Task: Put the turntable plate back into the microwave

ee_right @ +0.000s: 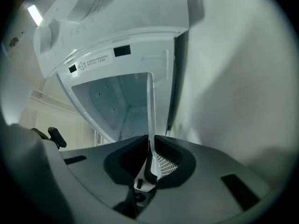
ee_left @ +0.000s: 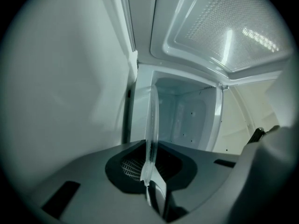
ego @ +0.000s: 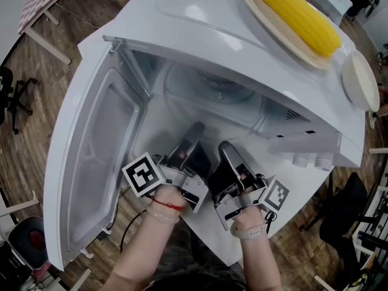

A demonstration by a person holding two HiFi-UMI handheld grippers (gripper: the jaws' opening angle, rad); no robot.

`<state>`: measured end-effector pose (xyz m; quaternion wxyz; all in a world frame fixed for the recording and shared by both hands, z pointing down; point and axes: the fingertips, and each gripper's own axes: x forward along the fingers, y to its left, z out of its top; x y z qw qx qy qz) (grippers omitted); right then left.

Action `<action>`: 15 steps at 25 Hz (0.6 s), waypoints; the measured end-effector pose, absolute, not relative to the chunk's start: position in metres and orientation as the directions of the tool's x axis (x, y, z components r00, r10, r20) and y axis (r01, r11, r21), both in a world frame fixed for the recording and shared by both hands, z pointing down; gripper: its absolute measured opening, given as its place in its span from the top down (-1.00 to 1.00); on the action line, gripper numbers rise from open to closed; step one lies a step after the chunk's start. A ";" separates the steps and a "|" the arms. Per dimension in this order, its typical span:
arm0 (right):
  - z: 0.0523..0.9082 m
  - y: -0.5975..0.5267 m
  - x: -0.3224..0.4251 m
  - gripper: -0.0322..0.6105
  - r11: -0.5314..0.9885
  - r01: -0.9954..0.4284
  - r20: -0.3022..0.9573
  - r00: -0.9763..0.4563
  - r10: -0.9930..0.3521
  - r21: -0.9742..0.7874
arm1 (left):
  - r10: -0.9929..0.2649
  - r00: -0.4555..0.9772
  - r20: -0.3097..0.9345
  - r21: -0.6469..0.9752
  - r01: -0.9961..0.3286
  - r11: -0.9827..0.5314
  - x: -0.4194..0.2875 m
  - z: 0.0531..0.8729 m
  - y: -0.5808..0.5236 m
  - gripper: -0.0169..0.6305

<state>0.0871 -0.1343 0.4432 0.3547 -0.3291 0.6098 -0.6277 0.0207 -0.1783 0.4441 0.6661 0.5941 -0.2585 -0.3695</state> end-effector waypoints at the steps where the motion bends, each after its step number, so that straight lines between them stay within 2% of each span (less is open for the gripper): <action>1: 0.444 -0.135 0.084 0.77 -0.006 0.043 -0.019 -0.540 -0.841 -0.999 | -0.799 0.594 -0.096 0.983 0.185 0.019 0.022 0.444 -0.179 0.84; 15: 0.446 -0.147 0.084 0.76 0.006 0.065 -0.040 -0.531 -0.846 -0.998 | -0.792 0.596 -0.129 0.978 0.211 0.000 0.022 0.442 -0.183 0.82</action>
